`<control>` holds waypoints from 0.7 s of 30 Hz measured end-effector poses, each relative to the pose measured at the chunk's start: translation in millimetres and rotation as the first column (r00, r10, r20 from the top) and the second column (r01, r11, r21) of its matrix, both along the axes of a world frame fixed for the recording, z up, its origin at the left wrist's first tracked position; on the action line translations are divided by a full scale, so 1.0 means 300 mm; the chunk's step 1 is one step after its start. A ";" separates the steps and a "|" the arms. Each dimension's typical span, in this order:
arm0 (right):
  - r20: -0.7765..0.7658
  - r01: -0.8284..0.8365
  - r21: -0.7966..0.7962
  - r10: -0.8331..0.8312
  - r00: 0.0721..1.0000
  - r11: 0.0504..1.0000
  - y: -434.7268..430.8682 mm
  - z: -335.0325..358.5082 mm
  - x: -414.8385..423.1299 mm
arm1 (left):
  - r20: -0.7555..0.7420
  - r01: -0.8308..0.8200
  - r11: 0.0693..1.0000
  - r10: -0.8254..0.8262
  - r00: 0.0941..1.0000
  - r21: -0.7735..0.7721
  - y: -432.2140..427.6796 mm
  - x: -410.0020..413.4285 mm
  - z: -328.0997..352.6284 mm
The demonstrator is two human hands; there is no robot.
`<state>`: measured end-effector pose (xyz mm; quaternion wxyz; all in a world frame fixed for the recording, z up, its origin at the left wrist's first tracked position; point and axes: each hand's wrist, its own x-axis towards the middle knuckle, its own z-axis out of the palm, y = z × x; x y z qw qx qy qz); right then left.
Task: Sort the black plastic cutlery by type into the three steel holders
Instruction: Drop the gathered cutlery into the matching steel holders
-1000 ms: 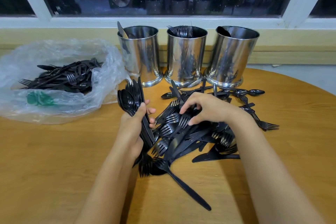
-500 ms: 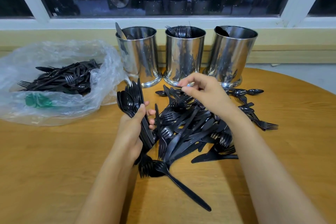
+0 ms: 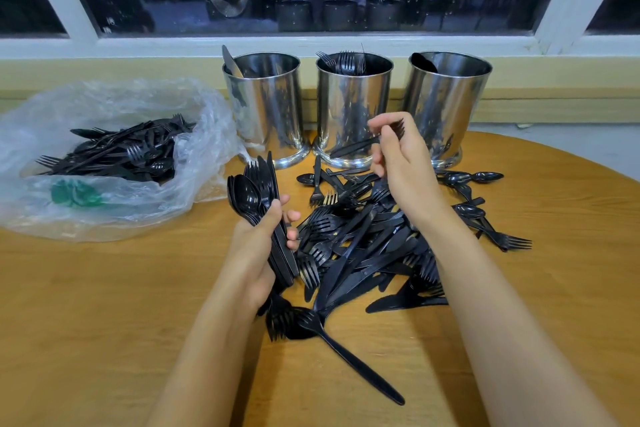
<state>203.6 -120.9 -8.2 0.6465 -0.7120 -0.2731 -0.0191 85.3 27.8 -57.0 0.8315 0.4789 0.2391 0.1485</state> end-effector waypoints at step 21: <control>0.273 0.016 -0.257 0.057 0.960 0.966 0.086 -0.069 -0.042 | -0.071 0.421 0.898 -0.415 0.907 0.131 -0.082 -0.023 0.023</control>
